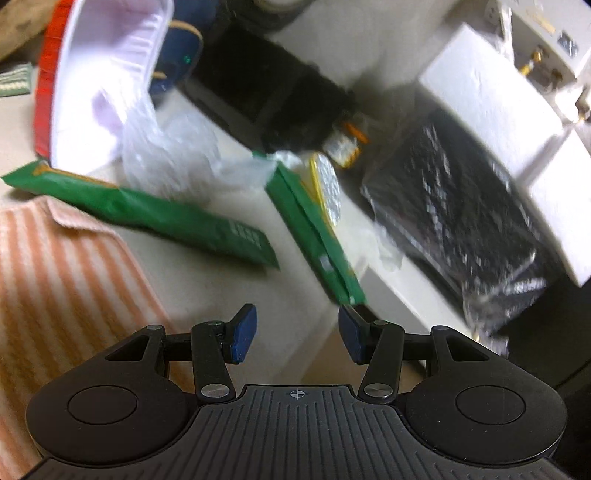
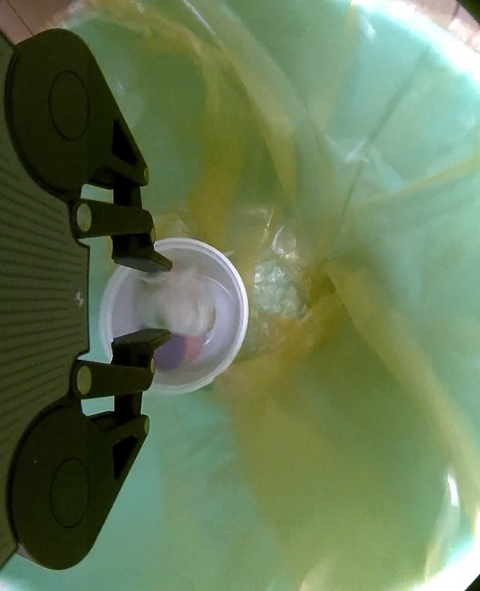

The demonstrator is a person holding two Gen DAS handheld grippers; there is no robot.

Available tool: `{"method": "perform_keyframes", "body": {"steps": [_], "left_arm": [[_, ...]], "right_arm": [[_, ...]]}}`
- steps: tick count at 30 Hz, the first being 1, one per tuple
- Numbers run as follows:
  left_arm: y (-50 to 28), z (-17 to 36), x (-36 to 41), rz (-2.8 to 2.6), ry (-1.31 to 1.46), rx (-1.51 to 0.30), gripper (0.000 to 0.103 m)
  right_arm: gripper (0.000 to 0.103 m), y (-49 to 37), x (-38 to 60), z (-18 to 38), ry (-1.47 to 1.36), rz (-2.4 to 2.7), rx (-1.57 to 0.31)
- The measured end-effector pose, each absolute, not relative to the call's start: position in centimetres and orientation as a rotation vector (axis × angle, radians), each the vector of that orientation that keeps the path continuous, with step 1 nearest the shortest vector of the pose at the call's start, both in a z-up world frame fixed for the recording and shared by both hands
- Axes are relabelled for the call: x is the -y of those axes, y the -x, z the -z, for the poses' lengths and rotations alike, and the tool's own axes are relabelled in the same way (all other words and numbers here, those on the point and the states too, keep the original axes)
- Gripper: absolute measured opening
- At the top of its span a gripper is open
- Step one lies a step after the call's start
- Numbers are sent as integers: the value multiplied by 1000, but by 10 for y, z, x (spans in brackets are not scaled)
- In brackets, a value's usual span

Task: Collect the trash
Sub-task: 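Move both tools from the bin back up to the counter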

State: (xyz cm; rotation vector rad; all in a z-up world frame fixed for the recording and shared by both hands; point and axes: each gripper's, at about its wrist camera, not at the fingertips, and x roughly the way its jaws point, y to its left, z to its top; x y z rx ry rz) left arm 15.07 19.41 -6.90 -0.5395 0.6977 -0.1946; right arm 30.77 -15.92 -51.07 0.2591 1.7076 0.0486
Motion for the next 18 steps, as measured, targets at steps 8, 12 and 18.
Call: {"method": "perform_keyframes", "body": {"steps": [8,12,18], "left_arm": [[-162,67,-189,210,530,-855,54],[-170,66,-190,226,544,-885,54],[-182,68,-161,369,496,-942,54]], "right_arm": [[54,-282,174,365,-369,-26,-1553],[61,-265,182,280,-456,-21,-1465],[61,-243,169,196,-390,-14,-1336]]}}
